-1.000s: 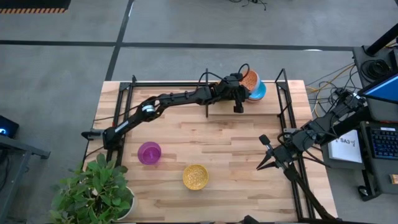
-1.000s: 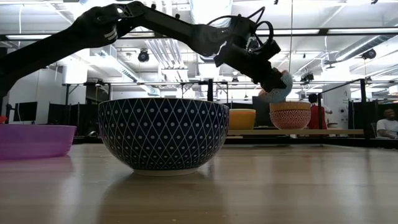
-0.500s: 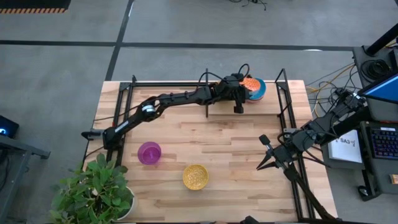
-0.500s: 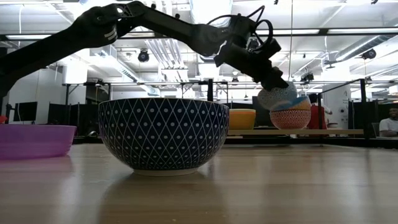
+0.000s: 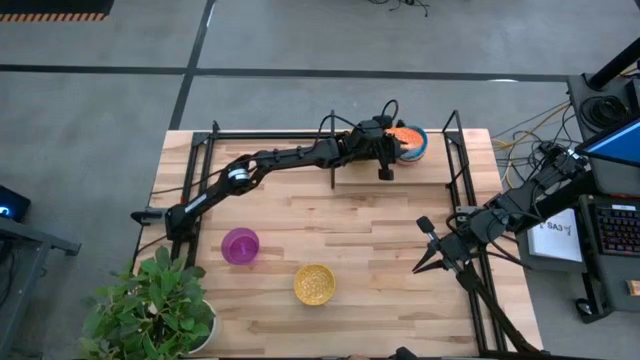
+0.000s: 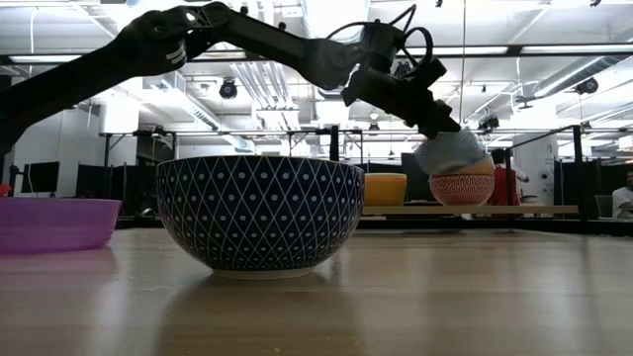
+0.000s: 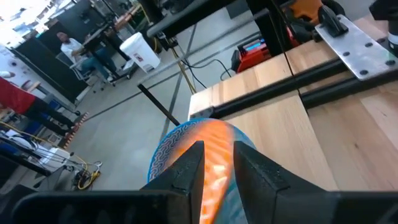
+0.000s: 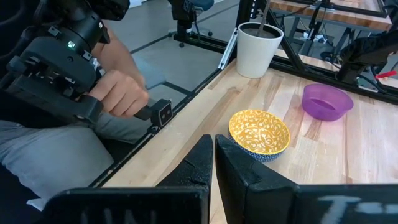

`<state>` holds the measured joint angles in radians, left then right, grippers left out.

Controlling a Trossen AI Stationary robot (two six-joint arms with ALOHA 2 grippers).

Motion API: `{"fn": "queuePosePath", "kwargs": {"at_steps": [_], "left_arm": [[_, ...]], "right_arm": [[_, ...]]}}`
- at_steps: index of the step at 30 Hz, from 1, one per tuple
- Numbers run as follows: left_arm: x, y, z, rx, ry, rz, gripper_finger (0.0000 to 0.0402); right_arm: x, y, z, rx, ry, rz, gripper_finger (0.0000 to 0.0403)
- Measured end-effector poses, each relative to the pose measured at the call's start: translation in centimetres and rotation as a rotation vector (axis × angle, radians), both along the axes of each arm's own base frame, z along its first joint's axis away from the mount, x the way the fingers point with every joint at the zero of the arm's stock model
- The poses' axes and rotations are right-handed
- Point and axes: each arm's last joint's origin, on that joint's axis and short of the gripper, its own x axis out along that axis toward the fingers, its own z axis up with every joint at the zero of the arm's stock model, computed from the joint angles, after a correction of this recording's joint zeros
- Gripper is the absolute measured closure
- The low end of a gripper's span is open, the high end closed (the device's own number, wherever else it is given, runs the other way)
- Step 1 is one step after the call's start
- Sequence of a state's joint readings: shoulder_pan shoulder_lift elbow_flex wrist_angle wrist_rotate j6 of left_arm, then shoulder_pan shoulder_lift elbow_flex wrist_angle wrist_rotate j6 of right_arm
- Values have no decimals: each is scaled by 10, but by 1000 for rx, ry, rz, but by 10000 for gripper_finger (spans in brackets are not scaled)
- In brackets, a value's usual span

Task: Place and stack bowls onto a shelf
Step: Stack the orange patterned bowl on top of the blue patterned bowl on the shelf

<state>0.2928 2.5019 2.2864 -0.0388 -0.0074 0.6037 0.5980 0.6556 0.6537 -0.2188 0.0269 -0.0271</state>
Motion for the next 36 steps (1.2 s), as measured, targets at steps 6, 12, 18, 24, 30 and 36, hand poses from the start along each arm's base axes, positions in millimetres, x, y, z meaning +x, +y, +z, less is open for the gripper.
{"fn": "queuePosePath", "kwargs": {"at_steps": [6, 12, 18, 24, 30, 36], "left_arm": [[0, 0, 1, -3, -11, 2, 323], [-2, 2, 2, -13, 0, 30, 322], [-22, -8, 43, -77, 113, 65, 322], [-58, -21, 98, -149, 165, 40, 322], [-94, -50, 151, -195, 162, -41, 330], [-116, -97, 176, -313, 196, -222, 350]], "right_arm": [[0, 0, 0, 0, 0, 0, 394], [0, -1, 0, 13, 6, -31, 394], [0, -15, 5, 109, 68, -505, 394], [-2, -26, 1, 152, 70, -809, 394], [4, -45, -3, 205, 67, -1047, 394], [21, -74, -11, 242, 151, -1178, 394]]}}
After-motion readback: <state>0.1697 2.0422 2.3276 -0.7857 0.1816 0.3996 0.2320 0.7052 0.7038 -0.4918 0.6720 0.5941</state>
